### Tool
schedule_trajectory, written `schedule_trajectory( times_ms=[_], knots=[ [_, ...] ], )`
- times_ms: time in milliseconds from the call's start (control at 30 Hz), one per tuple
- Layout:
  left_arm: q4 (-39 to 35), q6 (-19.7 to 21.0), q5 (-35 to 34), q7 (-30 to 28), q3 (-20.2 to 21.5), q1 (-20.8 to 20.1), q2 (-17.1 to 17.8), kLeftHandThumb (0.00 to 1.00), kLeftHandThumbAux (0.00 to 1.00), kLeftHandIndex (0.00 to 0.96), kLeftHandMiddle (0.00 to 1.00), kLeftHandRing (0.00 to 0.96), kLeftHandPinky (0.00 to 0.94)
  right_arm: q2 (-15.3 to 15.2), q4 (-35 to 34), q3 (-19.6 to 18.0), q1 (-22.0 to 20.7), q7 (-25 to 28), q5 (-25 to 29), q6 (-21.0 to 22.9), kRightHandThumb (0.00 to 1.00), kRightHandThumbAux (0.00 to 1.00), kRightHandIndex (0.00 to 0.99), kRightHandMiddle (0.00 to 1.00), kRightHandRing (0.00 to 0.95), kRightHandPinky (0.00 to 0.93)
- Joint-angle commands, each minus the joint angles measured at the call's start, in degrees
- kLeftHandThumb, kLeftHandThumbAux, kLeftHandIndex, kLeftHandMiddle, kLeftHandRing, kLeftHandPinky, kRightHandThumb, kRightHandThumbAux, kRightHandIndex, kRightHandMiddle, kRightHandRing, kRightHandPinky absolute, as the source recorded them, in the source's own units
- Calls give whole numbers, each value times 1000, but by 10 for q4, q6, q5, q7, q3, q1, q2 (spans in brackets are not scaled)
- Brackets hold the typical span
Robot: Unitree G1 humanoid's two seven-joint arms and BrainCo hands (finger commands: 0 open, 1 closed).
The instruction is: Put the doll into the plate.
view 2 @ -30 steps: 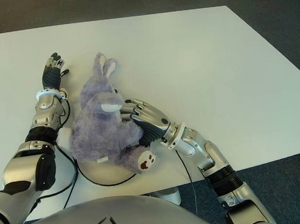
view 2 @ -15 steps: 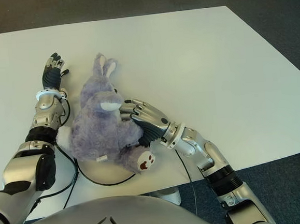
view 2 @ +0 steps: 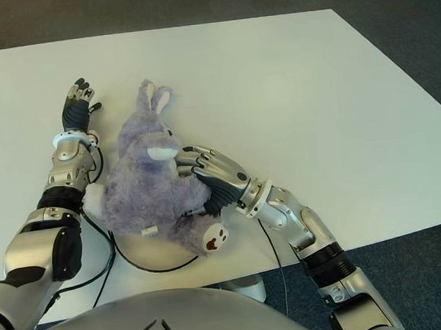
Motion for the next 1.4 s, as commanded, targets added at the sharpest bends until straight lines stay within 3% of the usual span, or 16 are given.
schedule_trajectory(
  times_ms=[33, 600, 1400],
  knots=[
    [13, 21, 1, 2, 2, 16, -4, 559, 384, 0, 0, 0, 60, 10, 27, 2, 5, 8, 28, -1, 139, 397, 0, 0, 0, 0],
    [15, 19, 1, -1, 1, 17, -2, 543, 385, 0, 0, 0, 38, 21, -8, -26, -10, 47, 104, 12, 91, 344, 0, 0, 0, 0],
    [20, 19, 1, 0, 1, 15, -2, 502, 392, 0, 0, 0, 10, 23, -34, -48, -26, 92, 131, 38, 38, 268, 0, 0, 0, 0]
  ],
)
